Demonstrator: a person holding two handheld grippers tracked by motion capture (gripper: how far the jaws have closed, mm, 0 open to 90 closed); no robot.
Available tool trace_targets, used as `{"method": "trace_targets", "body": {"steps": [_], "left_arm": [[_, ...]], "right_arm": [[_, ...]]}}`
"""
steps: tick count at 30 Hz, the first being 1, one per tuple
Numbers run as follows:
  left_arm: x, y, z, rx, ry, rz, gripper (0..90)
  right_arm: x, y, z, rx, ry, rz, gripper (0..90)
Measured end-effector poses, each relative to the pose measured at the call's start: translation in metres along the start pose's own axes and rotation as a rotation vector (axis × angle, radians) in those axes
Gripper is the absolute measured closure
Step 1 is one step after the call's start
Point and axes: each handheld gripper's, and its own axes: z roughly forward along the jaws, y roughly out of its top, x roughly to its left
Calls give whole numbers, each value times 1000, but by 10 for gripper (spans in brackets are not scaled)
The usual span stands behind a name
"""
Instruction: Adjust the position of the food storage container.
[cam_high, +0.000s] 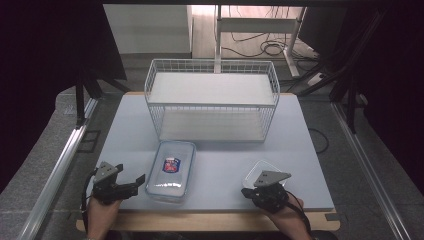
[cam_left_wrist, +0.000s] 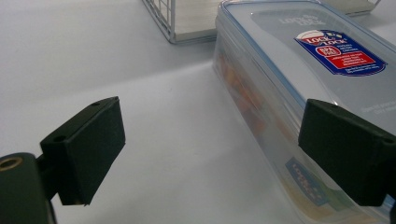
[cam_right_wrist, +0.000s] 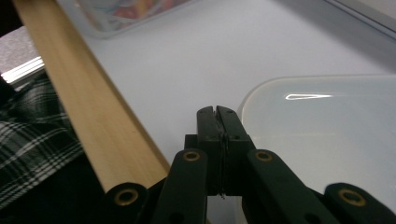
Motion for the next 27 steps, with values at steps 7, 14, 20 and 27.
{"method": "trace_targets", "body": {"steps": [7, 14, 20, 27], "left_arm": [[0, 0, 1, 14, 3, 0, 74], [1, -1, 2, 37, 6, -1, 75], [3, 0, 5, 66, 6, -8, 76], [2, 1, 6, 90, 12, 7, 66]], "right_arm": [[-28, -10, -13, 4, -95, 62, 883], [-59, -22, -28, 7, -193, 131, 883], [-69, -23, -36, -46, -177, 209, 872], [-77, 20, -2, -40, -259, 169, 888]]}}
